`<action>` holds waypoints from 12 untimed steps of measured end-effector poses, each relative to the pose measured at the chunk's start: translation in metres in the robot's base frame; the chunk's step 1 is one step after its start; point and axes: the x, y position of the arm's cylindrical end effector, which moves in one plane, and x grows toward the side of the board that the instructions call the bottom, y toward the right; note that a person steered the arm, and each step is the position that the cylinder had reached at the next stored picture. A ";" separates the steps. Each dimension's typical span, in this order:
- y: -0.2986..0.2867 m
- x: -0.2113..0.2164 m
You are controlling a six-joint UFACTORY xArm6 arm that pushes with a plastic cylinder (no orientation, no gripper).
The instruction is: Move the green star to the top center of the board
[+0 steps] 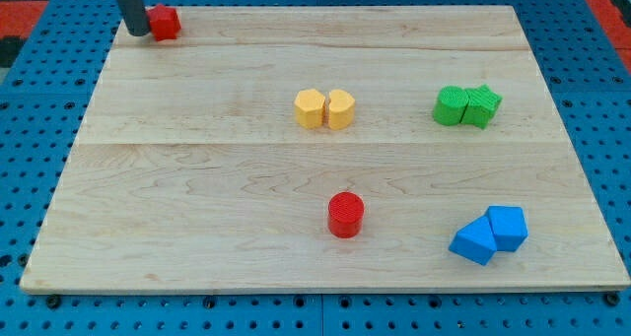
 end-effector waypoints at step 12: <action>0.517 0.174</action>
